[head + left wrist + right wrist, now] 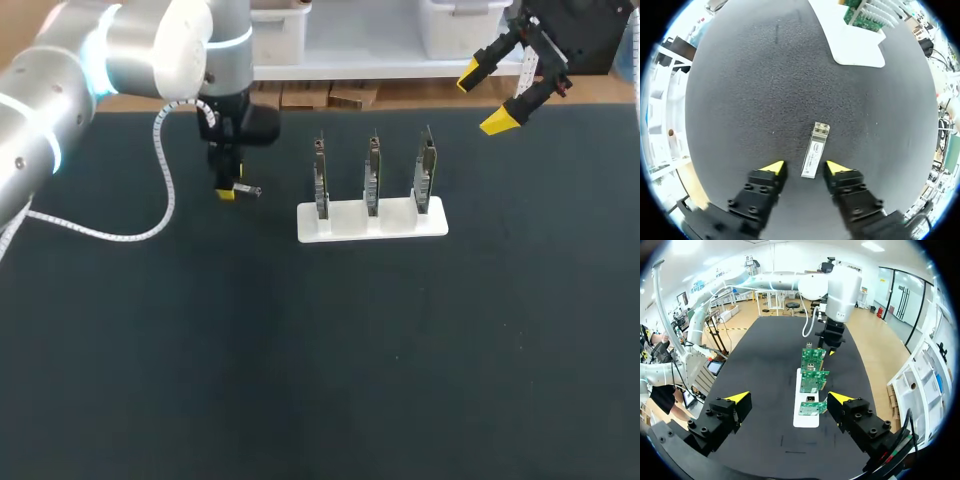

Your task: Pick up the optical module with the left hand, and insert it into the network port with the right hand.

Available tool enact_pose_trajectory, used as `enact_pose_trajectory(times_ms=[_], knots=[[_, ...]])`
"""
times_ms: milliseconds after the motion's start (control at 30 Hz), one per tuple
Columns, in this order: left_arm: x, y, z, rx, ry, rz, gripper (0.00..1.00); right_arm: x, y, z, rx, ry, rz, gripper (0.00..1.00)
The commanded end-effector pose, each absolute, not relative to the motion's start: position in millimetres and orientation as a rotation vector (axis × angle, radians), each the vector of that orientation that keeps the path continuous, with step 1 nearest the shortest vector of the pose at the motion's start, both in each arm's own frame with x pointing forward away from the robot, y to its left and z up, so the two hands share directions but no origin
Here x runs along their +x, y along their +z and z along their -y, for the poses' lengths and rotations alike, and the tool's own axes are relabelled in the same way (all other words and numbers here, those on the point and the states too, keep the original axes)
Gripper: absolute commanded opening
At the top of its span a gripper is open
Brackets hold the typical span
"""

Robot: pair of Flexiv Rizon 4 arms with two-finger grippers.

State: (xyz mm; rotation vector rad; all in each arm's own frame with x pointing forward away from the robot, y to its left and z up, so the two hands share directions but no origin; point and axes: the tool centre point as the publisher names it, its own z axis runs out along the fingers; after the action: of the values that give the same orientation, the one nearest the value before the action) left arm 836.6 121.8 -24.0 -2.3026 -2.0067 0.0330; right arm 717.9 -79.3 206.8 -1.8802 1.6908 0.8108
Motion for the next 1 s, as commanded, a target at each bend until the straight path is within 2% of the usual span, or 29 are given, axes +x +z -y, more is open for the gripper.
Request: enact_pose_trajectory(times_ms=[33,433,1000], knots=[[835.2,-37.3,-124.1,-2.287,0.037,2.004,0.0,716.3,206.9,79.4,-1.878,0.807,-1.693,1.0],[833.5,-31.8,-123.0,-2.276,0.044,2.022,0.0,716.3,206.9,79.4,-1.878,0.807,-1.693,1.0],[818.0,62.8,-102.2,-2.295,0.203,2.287,0.0,716.3,206.9,79.4,-1.878,0.807,-1.693,1.0]])
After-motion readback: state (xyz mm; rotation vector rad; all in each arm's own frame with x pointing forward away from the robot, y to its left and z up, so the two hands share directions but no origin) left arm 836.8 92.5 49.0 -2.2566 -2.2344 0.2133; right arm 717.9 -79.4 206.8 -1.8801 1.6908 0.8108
